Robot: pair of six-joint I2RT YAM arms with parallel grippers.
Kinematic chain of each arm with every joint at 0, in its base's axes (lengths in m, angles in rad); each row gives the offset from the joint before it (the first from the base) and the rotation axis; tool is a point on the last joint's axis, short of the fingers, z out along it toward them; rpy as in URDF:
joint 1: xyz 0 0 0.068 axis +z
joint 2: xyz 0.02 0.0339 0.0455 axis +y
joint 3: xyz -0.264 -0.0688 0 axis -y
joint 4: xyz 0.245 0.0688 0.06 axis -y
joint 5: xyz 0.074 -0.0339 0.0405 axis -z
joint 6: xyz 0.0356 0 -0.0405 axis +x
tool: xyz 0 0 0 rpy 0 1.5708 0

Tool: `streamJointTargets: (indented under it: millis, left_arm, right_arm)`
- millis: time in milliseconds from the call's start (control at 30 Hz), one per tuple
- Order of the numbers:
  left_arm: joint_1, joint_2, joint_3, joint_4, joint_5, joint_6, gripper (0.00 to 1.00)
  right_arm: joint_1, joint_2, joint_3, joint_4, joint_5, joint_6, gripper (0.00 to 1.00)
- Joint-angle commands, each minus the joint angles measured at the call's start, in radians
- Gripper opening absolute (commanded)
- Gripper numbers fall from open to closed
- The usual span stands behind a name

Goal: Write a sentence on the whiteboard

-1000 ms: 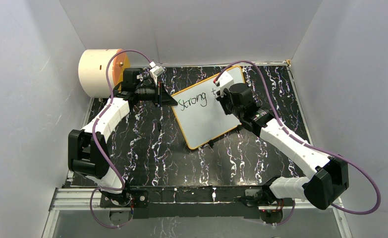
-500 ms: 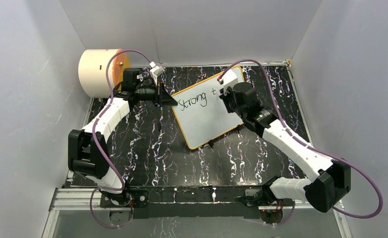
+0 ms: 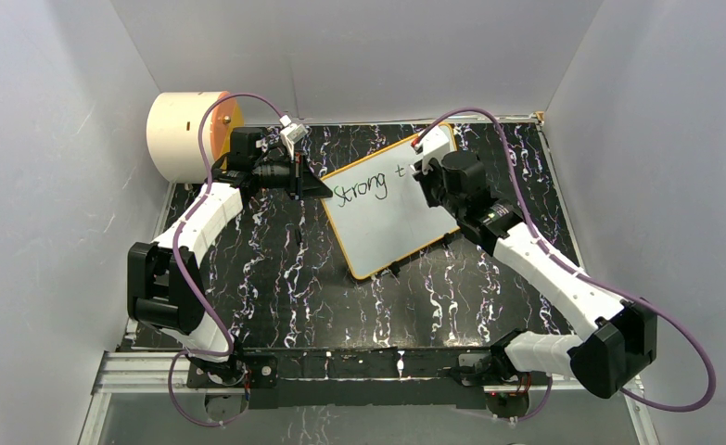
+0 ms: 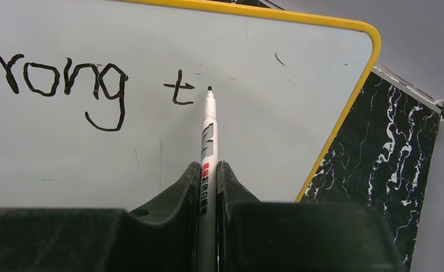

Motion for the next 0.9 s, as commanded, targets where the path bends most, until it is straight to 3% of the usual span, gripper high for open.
streamJointTargets:
  millis: [0, 867]
  left_arm:
    - [-0.003, -0.019, -0.012, -0.026, 0.018, 0.021, 0.0]
    - [-0.004, -0.019, -0.013, -0.027, 0.023, 0.021, 0.0]
  right_arm:
    - [-0.002, 0.004, 0.038, 0.074, -0.018, 0.002, 0.0]
    - [-0.004, 0.062, 0.094, 0.124, -0.02, -0.012, 0.0]
